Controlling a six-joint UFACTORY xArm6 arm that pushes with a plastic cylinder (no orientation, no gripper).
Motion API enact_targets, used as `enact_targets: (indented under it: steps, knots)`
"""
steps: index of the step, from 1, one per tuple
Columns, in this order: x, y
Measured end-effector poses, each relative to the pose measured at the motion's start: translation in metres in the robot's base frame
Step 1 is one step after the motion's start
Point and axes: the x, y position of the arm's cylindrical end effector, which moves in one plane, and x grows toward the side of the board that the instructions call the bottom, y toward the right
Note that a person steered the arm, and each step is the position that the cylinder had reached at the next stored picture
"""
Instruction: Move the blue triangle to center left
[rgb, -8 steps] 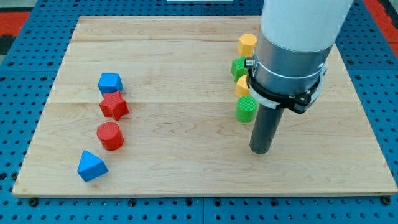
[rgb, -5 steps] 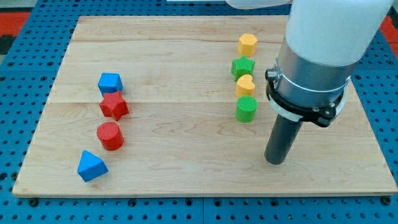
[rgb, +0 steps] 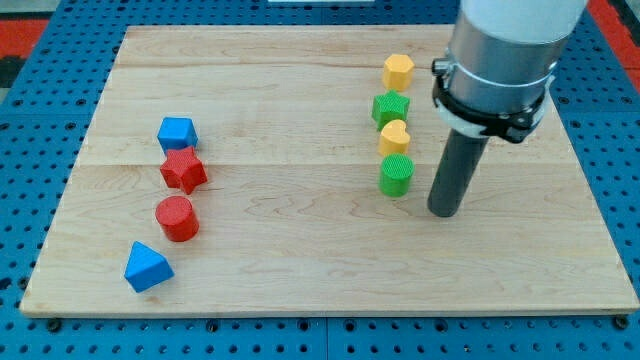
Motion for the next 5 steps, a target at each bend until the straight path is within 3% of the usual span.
enact_targets:
  steps: [2,3,4,5]
  knots:
    - [0.069,-0.185]
    - [0.081,-0.292]
    - [0.062,-0.341]
    - [0.032,-0.344]
